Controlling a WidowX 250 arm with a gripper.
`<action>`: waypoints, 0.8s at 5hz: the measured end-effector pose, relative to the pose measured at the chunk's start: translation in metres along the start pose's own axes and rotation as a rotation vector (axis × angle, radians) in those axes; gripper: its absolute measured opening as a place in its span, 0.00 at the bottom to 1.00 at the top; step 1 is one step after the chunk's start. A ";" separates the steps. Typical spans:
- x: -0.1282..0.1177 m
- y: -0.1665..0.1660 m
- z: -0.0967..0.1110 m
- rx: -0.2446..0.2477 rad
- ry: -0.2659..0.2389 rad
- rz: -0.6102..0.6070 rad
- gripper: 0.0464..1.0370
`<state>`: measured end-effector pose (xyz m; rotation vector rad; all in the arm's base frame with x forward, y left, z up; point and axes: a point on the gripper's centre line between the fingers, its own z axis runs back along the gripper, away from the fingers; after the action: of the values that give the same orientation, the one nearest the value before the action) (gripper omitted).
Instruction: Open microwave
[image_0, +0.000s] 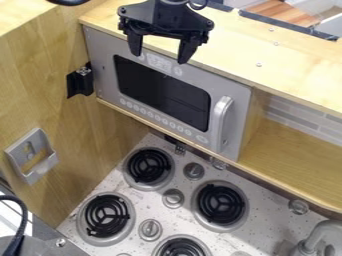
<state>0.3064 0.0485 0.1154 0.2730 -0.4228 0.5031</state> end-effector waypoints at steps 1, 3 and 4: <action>-0.006 0.000 -0.006 0.008 0.024 -0.008 0.96; -0.024 -0.022 -0.029 -0.123 0.031 -0.078 0.96; -0.036 -0.037 -0.040 -0.194 0.044 -0.127 0.96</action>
<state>0.3101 0.0166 0.0583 0.1004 -0.4056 0.3401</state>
